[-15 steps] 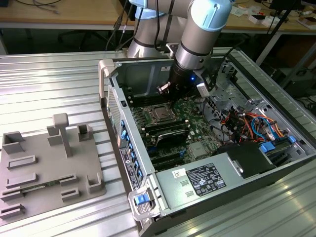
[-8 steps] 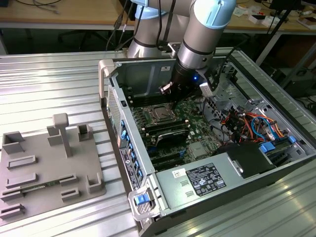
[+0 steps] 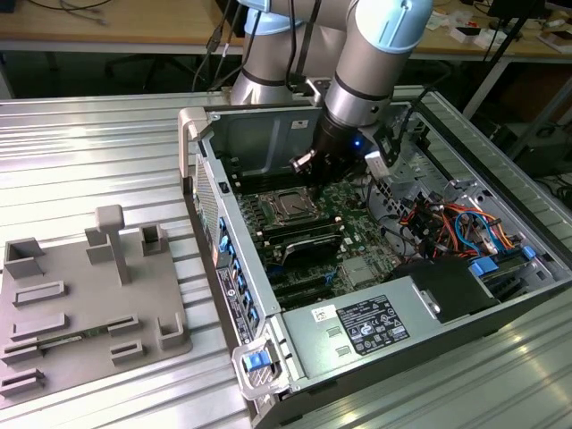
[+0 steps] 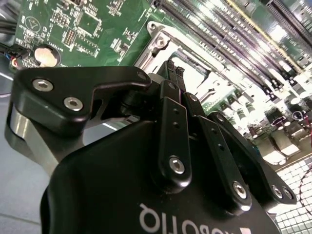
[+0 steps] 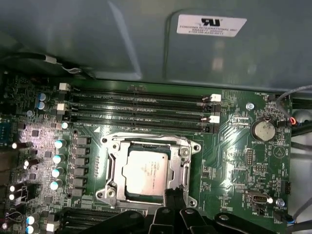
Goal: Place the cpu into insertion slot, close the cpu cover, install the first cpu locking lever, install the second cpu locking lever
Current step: 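Install the second cpu locking lever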
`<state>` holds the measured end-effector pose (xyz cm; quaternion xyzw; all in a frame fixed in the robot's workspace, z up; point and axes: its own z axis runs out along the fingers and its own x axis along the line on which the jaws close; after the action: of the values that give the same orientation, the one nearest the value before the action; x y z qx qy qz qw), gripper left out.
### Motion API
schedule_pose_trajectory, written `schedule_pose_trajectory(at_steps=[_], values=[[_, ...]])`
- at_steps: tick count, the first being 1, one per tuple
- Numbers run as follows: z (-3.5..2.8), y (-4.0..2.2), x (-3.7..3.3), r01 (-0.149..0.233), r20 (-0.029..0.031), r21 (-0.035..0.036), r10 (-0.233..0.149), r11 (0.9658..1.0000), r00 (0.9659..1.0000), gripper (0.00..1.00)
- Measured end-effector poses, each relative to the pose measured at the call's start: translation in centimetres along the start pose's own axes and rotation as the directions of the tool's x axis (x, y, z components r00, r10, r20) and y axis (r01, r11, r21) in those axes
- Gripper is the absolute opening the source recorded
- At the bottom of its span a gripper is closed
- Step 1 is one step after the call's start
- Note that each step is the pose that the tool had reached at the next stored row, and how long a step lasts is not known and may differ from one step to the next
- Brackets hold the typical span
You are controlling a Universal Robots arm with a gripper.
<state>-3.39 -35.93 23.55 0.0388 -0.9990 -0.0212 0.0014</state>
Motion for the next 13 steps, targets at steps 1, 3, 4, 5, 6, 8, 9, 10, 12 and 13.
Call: schedule_pose_trajectory(at_steps=[1, 3, 4, 5, 6, 8, 9, 10, 12, 13], values=[[-0.01, -0.12, 0.01, 0.0, -0.0001, 0.001, 0.0, 1.0, 1.0, 0.11], [-0.05, -0.58, 0.04, 0.0, -0.0004, 0.0039, 0.0, 1.0, 1.0, 0.11], [-0.05, -0.69, 0.05, 0.0, -0.0004, 0.0047, 0.0, 1.0, 1.0, 0.11], [-0.07, -0.83, 0.06, 0.0, -0.0005, 0.0059, 0.0, 1.0, 1.0, 0.11], [-0.08, -0.96, 0.07, 0.0, -0.0005, 0.0072, 0.0, 1.0, 1.0, 0.11], [-0.11, -1.18, 0.09, 0.0, -0.0009, 0.012, 0.0, 0.9999, 1.0, 0.11], [-0.1, -1.24, 0.1, 0.0, -0.0011, 0.0153, 0.0, 0.9999, 1.0, 0.11], [-0.12, -1.35, 0.11, 0.0, -0.0016, 0.0196, 0.0, 0.9998, 1.0, 0.11], [-0.14, -1.62, 0.13, 0.0, -0.0018, 0.0218, 0.0, 0.9998, 1.0, 0.11], [-0.13, -1.73, 0.14, 0.0, -0.0018, 0.0219, 0.0, 0.9998, 1.0, 0.11]])
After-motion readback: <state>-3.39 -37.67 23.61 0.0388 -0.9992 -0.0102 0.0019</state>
